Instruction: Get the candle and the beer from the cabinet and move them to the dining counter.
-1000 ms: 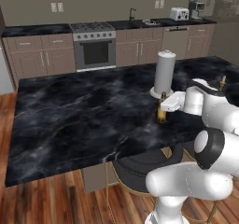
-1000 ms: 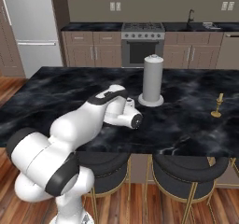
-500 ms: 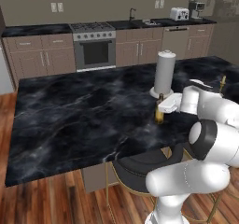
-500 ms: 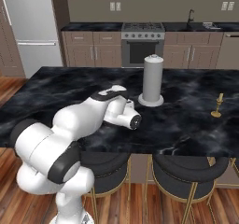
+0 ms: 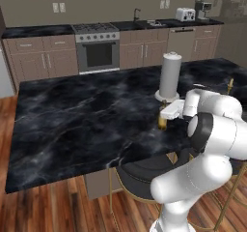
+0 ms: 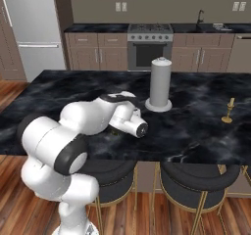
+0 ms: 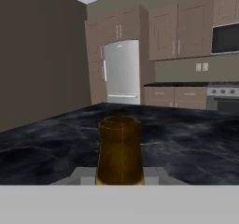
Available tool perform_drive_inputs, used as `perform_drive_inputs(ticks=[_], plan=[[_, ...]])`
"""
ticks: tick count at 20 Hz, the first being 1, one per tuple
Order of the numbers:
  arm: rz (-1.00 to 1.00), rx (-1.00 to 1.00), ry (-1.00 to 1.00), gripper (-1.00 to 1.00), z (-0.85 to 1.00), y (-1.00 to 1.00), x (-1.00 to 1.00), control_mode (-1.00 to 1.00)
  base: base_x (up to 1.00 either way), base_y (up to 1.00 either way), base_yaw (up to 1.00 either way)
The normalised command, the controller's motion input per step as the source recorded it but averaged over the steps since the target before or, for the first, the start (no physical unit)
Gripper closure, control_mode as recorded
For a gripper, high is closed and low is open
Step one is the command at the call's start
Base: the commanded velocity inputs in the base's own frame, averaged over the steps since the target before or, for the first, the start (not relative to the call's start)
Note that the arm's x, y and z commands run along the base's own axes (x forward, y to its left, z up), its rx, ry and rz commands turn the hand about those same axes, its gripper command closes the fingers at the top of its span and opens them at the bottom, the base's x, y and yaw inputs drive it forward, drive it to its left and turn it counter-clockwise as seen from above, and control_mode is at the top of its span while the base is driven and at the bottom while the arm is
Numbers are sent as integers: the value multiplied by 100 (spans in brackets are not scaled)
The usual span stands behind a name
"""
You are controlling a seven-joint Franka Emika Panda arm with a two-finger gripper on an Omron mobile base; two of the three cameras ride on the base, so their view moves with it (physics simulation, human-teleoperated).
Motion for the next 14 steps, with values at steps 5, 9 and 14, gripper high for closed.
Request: perform_drive_inputs(ticks=[5, 9, 14], plan=[[0, 0, 1, 100, -27, 0, 15, -100, 0, 0, 0], [0, 0, 1, 100, -26, 0, 13, -100, 0, 0, 0], [0, 0, 1, 100, -26, 0, 12, -100, 0, 0, 0]])
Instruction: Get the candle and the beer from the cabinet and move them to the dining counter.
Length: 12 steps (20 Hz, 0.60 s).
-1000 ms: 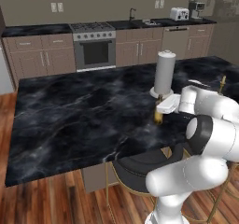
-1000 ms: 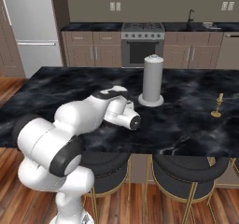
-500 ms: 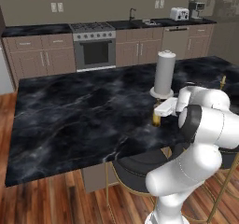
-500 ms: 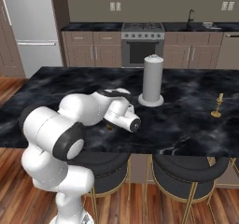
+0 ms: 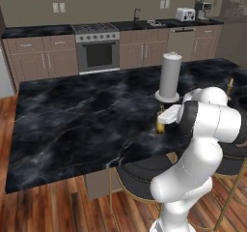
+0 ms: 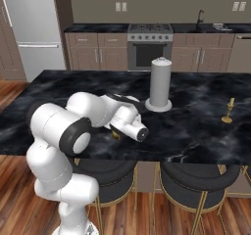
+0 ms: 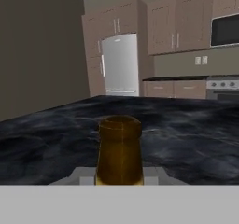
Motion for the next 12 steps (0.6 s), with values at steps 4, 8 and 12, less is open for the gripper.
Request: perform_drive_inputs(ticks=[4, 8, 12], plan=[[0, 0, 0, 100, -24, 0, 13, -100, 0, 0, 0], [0, 0, 0, 100, -23, 0, 6, -100, 0, 0, 0], [0, 0, 0, 100, -22, 0, 3, -100, 0, 0, 0]])
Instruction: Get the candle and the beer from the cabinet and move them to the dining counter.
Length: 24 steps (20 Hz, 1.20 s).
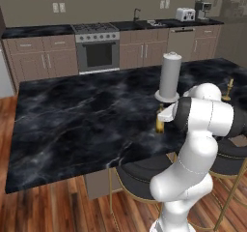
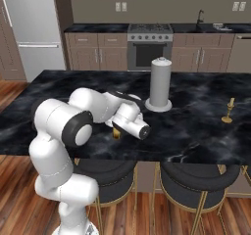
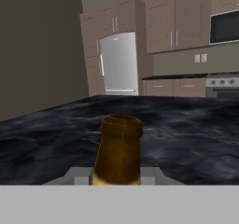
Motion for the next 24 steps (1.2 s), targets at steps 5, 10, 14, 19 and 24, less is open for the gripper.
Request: perform_drive_inputs(ticks=[5, 10, 14, 19, 24], plan=[[0, 0, 0, 100, -3, 0, 0, -100, 0, 0, 0], [0, 0, 0, -100, 0, 0, 0, -100, 0, 0, 0], [0, 0, 0, -100, 0, 0, 0, -100, 0, 0, 0], [0, 0, 0, -100, 0, 0, 0, -100, 0, 0, 0], [0, 0, -1, -100, 1, 0, -2, -100, 0, 0, 0]])
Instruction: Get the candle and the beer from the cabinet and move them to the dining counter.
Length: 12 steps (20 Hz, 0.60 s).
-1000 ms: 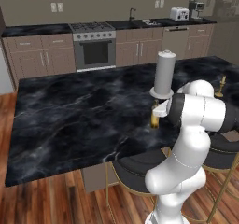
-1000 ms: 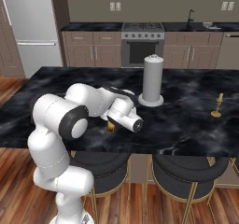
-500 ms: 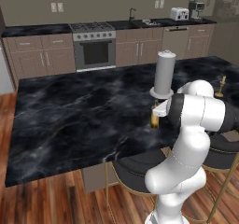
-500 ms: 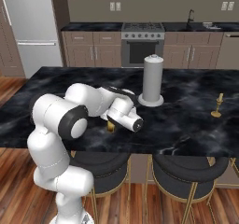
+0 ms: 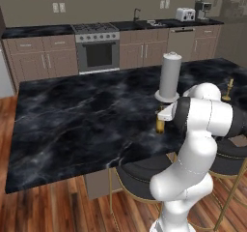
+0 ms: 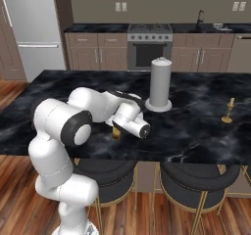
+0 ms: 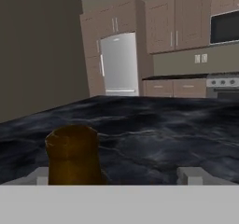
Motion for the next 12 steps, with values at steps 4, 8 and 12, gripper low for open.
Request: perform_drive_inputs(ticks=[4, 8, 12], plan=[[0, 0, -2, -100, 24, 0, -7, -100, 0, 0, 0], [-3, -1, 0, -100, 54, 1, -6, -100, 0, 0, 0], [-2, 0, 0, -100, 59, 14, -17, -100, 0, 0, 0]])
